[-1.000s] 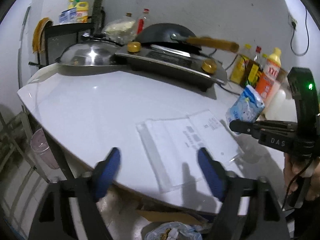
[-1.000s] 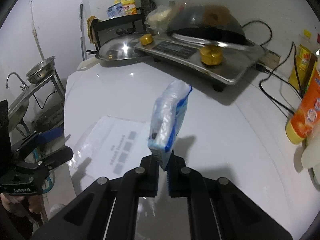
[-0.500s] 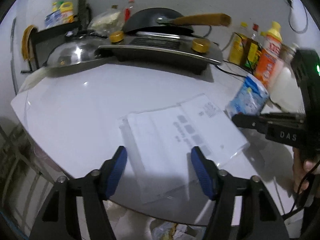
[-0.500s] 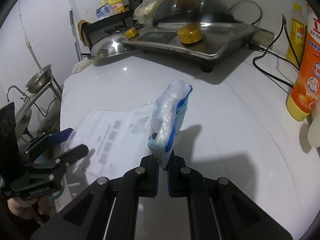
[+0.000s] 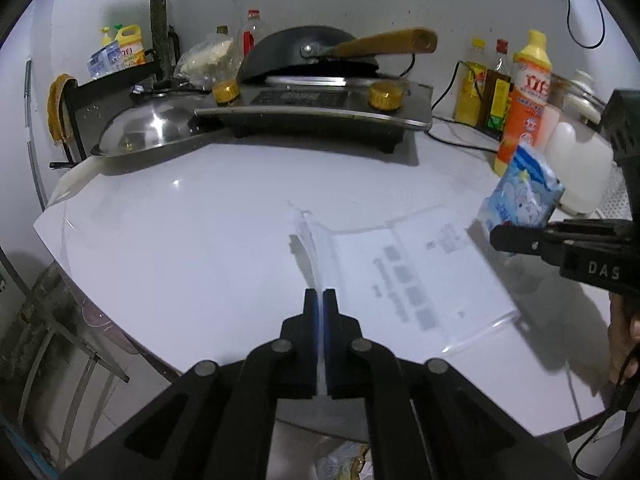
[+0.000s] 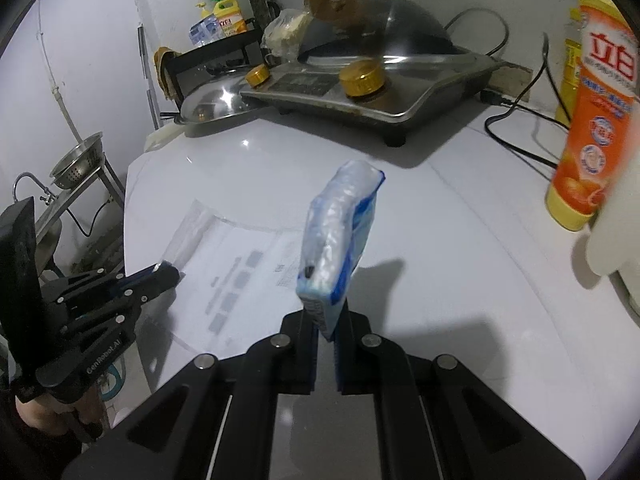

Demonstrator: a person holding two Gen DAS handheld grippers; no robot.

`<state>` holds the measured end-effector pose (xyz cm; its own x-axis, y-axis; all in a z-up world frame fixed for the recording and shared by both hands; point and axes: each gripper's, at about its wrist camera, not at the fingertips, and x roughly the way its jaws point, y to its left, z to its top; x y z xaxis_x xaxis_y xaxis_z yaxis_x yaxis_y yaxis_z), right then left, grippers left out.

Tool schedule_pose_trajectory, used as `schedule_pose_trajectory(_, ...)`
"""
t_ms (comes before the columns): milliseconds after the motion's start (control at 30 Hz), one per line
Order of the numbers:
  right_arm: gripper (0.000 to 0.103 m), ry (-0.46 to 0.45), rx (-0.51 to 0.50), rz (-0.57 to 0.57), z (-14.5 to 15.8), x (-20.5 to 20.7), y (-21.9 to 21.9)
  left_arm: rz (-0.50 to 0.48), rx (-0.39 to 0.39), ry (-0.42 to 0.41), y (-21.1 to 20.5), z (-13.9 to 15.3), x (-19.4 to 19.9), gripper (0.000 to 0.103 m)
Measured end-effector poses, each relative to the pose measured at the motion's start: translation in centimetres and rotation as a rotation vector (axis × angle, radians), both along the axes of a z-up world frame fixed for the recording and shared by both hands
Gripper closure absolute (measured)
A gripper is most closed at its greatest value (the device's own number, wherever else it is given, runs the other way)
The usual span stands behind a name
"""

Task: Collect trash
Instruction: 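Grasp the clear plastic sheet with the left tool while the right tool holds the tissue pack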

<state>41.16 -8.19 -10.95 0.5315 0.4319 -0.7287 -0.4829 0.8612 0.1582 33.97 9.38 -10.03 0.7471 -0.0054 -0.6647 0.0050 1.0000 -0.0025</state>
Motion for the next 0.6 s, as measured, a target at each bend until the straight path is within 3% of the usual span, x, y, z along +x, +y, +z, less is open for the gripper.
schedule_pose_trajectory(267, 0.098, -0.028, 0.006, 0.001, 1.4, -2.7, -2.0, 0.004, -0.033, -0.068, -0.6, 3.3, -3.0, 0.102)
schedule_pose_trajectory(600, 0.098, -0.06, 0.014, 0.006, 3.1, -6.4, -3.7, -0.029, -0.022, -0.15, -2.6, 7.4, -7.1, 0.102)
